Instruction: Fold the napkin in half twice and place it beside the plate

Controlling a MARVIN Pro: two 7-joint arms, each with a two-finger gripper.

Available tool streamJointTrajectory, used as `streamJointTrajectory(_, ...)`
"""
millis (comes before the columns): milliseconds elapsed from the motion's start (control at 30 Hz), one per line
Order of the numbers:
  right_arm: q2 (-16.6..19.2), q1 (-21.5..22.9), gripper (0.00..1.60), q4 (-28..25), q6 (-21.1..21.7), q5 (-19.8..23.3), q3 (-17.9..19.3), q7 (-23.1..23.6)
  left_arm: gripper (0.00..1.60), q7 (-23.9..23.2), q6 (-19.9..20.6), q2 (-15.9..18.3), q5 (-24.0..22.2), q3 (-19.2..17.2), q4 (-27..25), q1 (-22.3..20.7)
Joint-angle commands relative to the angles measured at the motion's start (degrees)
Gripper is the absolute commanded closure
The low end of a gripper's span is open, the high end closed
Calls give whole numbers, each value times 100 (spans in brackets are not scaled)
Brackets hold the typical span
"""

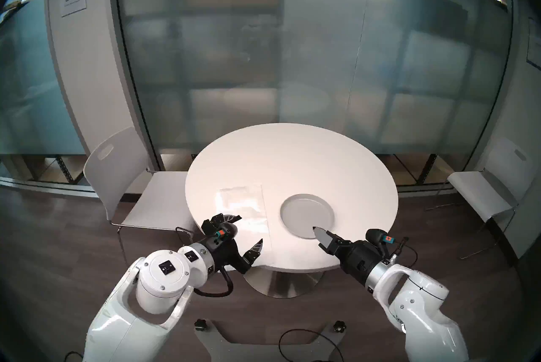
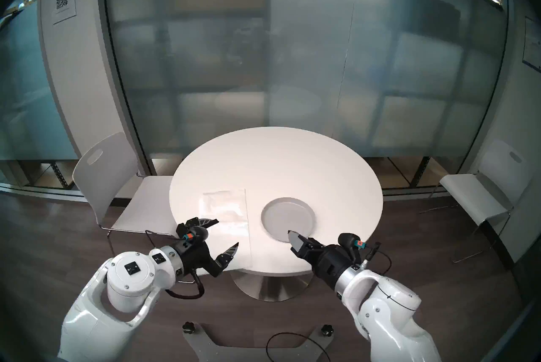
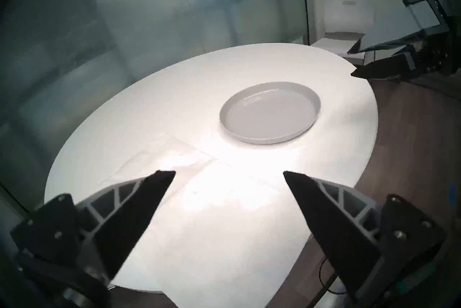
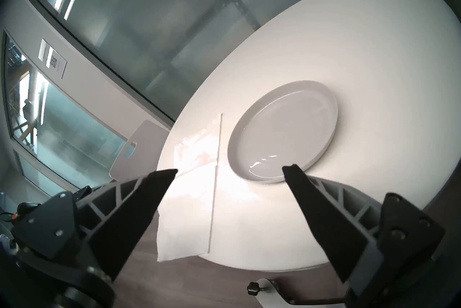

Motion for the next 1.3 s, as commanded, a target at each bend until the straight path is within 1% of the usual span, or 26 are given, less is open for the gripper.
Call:
streamJointTrajectory(0, -11, 105, 0, -122, -3, 22, -28, 38, 0, 32, -95, -45, -68, -53, -153, 42)
streamJointTrajectory(233, -30, 93, 0, -119, -20, 54, -6, 46, 0, 48, -104, -34, -86, -50, -153, 47)
streamJointTrajectory(367, -34, 35, 0, -132, -111, 50, 23, 115, 0, 56, -106, -28, -94, -48, -153, 47)
streamJointTrajectory(433, 48, -4, 0, -136, -213, -29, 11, 264, 0, 59, -107, -25, -97, -46, -152, 47)
streamJointTrajectory(467, 243, -44, 0, -181, -268, -261, -67, 375, 0, 61, -106, -24, -98, -45, -152, 46)
streamJointTrajectory(500, 346, -83, 0, -213, -275, -387, -122, 414, 0, 62, -106, -24, -100, -45, -151, 45)
streamJointTrajectory(567, 406, -184, 0, -211, -305, -402, -150, 600, 0, 65, -106, -21, -103, -43, -151, 45)
streamJointTrajectory(667, 562, -284, 0, -320, -248, -540, -187, 739, 0, 70, -106, -18, -107, -41, -150, 44)
streamJointTrajectory(700, 563, -310, 0, -336, -259, -560, -177, 765, 0, 71, -106, -16, -108, -41, -151, 44)
streamJointTrajectory(733, 643, -323, 0, -357, -266, -665, -191, 803, 0, 72, -106, -15, -109, -40, -150, 44)
streamJointTrajectory(867, 731, -367, 0, -366, -318, -799, -174, 952, 0, 99, -145, 11, -75, -39, -167, 67)
streamJointTrajectory(933, 807, -411, 0, -409, -410, -954, -180, 1035, 0, 94, -125, 20, -105, -69, -221, 111)
streamJointTrajectory(967, 898, -466, 0, -431, -502, -1131, -199, 1094, 0, 68, -129, 56, -139, -101, -289, 206)
streamJointTrajectory(1000, 882, -506, 0, -419, -513, -1091, -172, 1140, 0, 69, -144, 67, -145, -110, -300, 259)
streamJointTrajectory(1100, 1029, -633, 0, -418, -649, -1304, -198, 1293, 0, 91, -158, 75, -148, -106, -287, 353)
streamJointTrajectory(1267, 985, -749, 0, -388, -806, -1327, -120, 1425, 0, 138, -178, 70, -124, -58, -199, 422)
